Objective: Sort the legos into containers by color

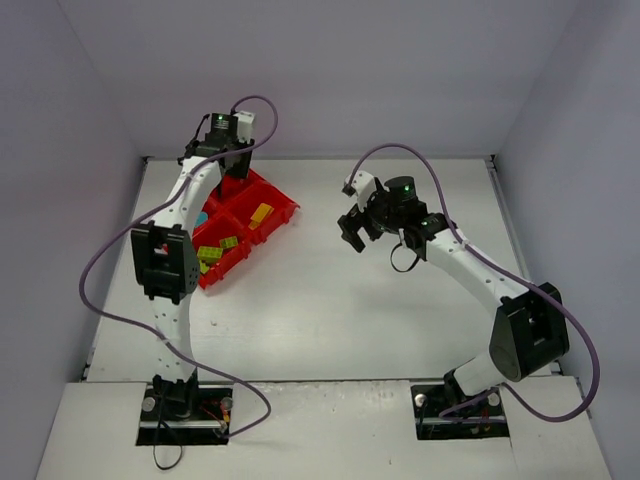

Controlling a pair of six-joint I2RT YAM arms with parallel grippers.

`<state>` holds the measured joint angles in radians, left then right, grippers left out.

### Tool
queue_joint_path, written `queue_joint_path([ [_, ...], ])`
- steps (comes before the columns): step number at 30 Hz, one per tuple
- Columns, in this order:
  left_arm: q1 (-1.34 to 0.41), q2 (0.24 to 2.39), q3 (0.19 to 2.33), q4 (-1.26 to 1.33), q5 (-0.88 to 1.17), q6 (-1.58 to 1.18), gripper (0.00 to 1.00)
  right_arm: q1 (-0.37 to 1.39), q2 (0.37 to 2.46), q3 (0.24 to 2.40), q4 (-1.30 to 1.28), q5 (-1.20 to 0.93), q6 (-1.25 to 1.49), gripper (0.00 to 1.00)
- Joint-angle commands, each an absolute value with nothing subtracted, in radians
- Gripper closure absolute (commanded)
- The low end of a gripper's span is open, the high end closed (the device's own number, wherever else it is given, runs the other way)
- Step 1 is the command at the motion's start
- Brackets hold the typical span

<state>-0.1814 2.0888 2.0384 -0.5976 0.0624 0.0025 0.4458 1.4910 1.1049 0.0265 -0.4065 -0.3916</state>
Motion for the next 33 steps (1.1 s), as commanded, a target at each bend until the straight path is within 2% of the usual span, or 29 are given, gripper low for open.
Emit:
queue_joint_path([
  [1, -0.160, 2.147, 2.138, -0.558, -0.060, 0.074, 0.79, 0.443, 1.431, 1.098, 0.077, -0.385, -0.361, 0.09],
  [7, -0.129, 2.243, 2.223, -0.548, -0.081, 0.051, 0.59, 0.439, 1.424, 1.083, 0.077, -0.376, -0.342, 0.08],
  [9, -0.124, 2.243, 2.224, -0.545, -0.080, 0.029, 0.55, 0.436, 1.419, 1.081, 0.078, -0.373, -0.339, 0.07],
  [13, -0.121, 2.185, 2.171, -0.523, -0.052, 0.011, 0.40, 0.422, 1.425, 1.091, 0.080, -0.365, -0.321, 0.06],
  [15, -0.123, 2.149, 2.122, -0.512, -0.035, -0.044, 0.39, 0.410, 1.427, 1.106, 0.083, -0.359, -0.290, 0.00],
  [24, -0.123, 1.798, 1.959, -0.552, 0.023, -0.150, 0.33, 0.284, 1.396, 1.219, 0.094, -0.192, -0.013, 0.00],
  [33, -0.123, 1.501, 1.931, -0.741, -0.032, -0.183, 0.32, 0.249, 1.325, 1.327, 0.068, 0.057, 0.025, 0.00],
])
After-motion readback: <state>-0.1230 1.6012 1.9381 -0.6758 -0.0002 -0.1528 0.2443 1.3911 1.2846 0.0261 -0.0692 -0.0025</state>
